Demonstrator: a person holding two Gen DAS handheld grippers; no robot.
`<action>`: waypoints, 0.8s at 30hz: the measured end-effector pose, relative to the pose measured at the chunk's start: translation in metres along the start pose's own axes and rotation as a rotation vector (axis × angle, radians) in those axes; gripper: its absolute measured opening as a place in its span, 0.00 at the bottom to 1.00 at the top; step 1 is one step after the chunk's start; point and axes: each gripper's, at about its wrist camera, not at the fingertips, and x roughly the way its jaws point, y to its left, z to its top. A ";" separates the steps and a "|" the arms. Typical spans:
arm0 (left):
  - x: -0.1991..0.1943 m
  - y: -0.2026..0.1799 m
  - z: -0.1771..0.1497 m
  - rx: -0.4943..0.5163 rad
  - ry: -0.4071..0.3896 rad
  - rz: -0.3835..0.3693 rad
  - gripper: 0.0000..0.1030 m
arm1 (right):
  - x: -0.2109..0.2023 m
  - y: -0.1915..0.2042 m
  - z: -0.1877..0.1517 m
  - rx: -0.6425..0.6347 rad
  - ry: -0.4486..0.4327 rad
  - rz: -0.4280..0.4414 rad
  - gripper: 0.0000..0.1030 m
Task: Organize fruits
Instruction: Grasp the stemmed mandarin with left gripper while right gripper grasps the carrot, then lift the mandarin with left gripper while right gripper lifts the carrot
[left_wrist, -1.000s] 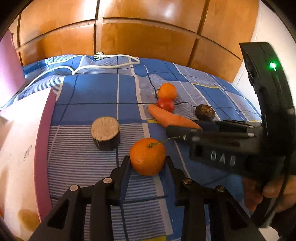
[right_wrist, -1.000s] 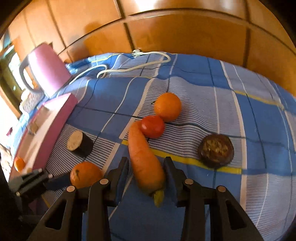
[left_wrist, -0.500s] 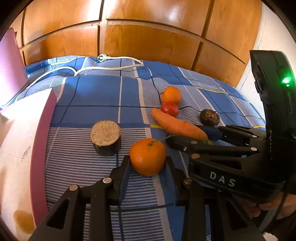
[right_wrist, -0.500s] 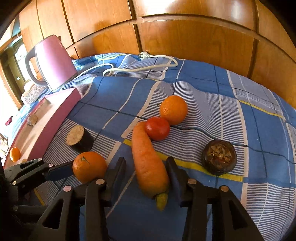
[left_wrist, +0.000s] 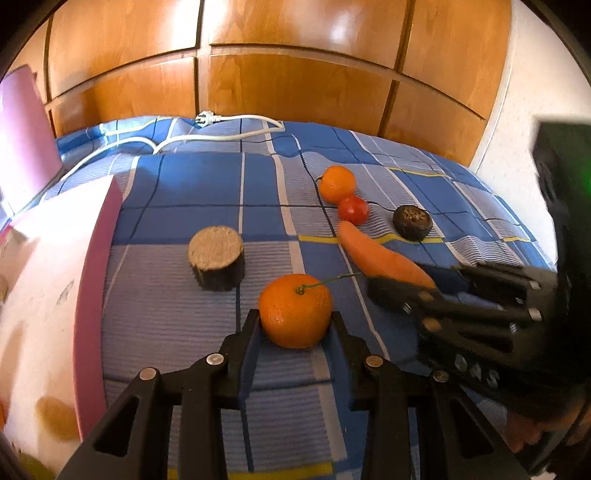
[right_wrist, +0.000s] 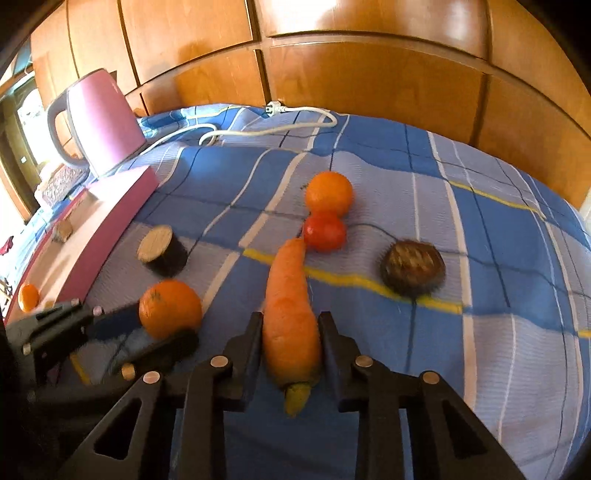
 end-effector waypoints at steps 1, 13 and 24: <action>-0.001 0.000 -0.001 -0.002 0.002 0.000 0.34 | -0.003 0.001 -0.004 0.000 -0.001 -0.004 0.29; -0.021 -0.004 -0.017 0.024 0.020 0.013 0.34 | -0.028 0.011 -0.039 0.169 -0.052 -0.021 0.29; -0.051 -0.002 -0.022 0.033 -0.014 0.018 0.34 | -0.045 0.000 -0.051 0.371 -0.057 0.064 0.28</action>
